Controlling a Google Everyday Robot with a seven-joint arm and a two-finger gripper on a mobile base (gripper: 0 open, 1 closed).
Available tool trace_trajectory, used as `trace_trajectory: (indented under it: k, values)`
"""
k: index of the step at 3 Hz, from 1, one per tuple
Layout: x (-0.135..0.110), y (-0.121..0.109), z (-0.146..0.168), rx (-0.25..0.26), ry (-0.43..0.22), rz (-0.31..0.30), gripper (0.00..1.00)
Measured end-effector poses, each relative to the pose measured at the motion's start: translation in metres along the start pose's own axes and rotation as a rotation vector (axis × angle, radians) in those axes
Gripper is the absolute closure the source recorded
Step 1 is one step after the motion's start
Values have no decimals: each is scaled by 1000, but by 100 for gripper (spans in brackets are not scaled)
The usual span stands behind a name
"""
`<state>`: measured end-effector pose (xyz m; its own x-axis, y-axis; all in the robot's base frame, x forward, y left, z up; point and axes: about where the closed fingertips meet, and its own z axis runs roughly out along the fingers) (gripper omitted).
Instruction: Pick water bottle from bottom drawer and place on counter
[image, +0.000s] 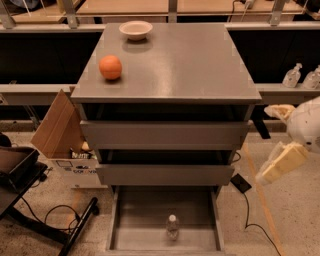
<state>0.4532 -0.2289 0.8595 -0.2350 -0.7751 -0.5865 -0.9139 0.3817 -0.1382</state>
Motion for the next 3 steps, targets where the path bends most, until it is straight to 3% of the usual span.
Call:
trace_trajectory:
  k: [2,3]
  values:
    - [78,22,68,-40,-174,121,0]
    - [82,23,73,-44,-185,122,0]
